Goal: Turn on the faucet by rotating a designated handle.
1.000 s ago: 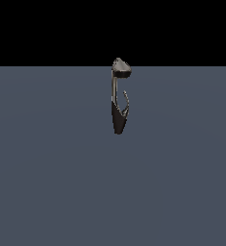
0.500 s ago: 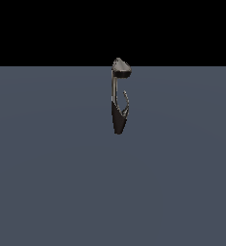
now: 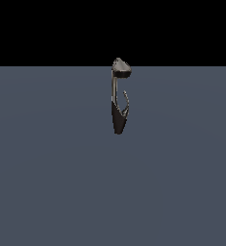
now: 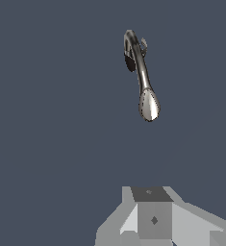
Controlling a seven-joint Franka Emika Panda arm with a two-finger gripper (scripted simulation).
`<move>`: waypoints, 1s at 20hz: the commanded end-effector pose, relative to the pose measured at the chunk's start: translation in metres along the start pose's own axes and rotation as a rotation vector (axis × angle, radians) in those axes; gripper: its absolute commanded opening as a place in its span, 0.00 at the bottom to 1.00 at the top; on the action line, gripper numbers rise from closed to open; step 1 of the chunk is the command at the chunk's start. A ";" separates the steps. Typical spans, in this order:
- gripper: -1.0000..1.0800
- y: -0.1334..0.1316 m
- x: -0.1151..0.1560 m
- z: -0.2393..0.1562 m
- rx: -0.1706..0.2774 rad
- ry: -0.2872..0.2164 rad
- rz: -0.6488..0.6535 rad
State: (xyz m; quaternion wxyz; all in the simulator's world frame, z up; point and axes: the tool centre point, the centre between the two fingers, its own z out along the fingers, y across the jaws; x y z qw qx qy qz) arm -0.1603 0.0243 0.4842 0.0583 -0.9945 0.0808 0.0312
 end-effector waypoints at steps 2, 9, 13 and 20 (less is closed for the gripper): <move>0.00 -0.004 0.026 0.008 0.045 -0.030 0.083; 0.00 -0.008 0.078 0.028 0.129 -0.094 0.253; 0.00 -0.007 0.108 0.044 0.174 -0.133 0.353; 0.00 -0.002 0.160 0.077 0.247 -0.205 0.532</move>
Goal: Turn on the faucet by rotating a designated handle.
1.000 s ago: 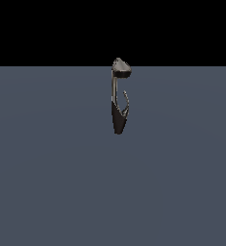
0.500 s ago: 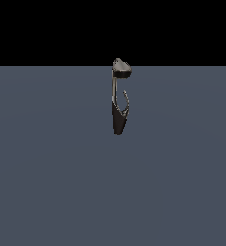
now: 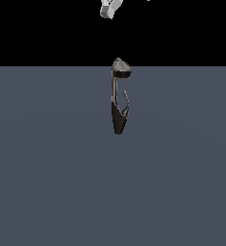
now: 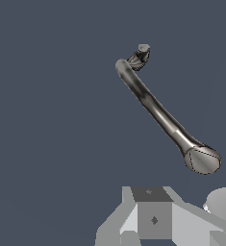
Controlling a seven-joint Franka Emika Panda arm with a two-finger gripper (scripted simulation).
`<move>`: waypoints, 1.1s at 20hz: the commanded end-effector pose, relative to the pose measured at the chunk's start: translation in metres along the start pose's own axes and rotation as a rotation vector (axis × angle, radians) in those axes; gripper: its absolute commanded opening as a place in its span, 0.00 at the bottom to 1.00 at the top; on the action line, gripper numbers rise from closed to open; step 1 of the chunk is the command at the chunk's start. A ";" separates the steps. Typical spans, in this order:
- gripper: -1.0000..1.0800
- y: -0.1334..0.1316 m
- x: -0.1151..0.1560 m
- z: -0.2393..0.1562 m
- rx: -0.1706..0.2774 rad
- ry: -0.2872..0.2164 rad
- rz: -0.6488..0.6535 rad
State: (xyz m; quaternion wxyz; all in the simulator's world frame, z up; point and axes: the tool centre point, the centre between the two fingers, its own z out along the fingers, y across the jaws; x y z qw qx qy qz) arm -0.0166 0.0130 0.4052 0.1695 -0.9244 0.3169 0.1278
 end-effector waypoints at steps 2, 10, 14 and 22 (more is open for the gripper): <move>0.00 -0.006 0.028 0.014 0.035 -0.035 0.093; 0.00 -0.011 0.093 0.052 0.109 -0.118 0.308; 0.00 -0.010 0.126 0.074 0.142 -0.161 0.417; 0.00 -0.001 0.184 0.121 0.199 -0.243 0.624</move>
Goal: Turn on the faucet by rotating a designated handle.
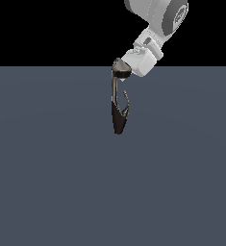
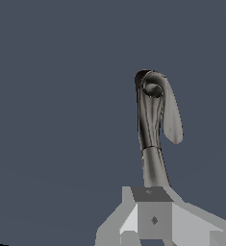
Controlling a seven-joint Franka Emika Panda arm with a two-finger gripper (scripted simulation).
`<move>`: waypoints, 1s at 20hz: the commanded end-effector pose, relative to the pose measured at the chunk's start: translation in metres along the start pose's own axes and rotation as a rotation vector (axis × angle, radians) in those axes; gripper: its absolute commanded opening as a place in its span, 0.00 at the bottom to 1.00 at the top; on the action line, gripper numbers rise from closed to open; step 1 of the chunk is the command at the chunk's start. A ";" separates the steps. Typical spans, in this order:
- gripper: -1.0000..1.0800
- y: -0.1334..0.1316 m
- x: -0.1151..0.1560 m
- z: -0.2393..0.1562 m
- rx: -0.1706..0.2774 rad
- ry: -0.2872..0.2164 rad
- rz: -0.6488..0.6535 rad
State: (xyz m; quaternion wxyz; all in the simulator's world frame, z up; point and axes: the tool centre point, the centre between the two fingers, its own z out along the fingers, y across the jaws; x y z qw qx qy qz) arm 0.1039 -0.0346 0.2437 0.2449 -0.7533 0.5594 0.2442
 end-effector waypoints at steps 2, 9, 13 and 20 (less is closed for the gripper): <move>0.00 -0.006 0.024 0.013 0.021 -0.029 0.076; 0.00 -0.011 0.054 0.030 0.044 -0.066 0.172; 0.00 -0.011 0.061 0.035 0.049 -0.075 0.195; 0.00 -0.010 0.061 0.035 0.049 -0.076 0.198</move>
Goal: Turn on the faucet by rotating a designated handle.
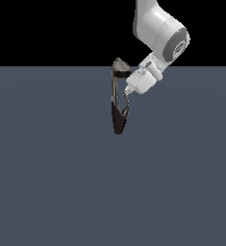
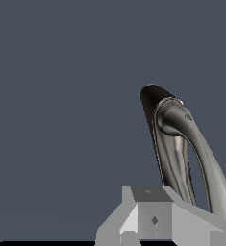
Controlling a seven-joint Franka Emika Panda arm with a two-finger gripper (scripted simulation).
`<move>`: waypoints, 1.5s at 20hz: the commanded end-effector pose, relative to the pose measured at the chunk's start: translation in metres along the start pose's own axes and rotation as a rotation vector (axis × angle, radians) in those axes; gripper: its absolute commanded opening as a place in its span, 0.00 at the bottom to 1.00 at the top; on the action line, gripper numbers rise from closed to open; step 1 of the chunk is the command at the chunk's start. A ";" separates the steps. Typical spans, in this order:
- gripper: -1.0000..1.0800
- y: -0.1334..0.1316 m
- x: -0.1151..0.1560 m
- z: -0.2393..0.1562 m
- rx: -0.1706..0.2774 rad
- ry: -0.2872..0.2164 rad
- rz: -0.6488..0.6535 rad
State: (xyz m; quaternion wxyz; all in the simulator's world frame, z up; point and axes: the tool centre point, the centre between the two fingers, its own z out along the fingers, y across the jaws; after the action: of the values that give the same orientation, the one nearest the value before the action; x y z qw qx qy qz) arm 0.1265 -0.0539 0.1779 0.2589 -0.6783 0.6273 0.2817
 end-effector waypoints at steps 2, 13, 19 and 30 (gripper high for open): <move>0.00 0.005 -0.002 0.000 0.000 0.000 0.000; 0.00 0.029 -0.010 0.000 0.001 0.000 0.000; 0.00 0.043 -0.014 0.000 0.001 0.000 0.000; 0.00 0.066 -0.001 -0.001 0.006 0.003 0.003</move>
State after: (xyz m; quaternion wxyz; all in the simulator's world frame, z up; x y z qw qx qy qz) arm 0.0716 -0.0550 0.1842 0.2635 -0.6795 0.6282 0.2725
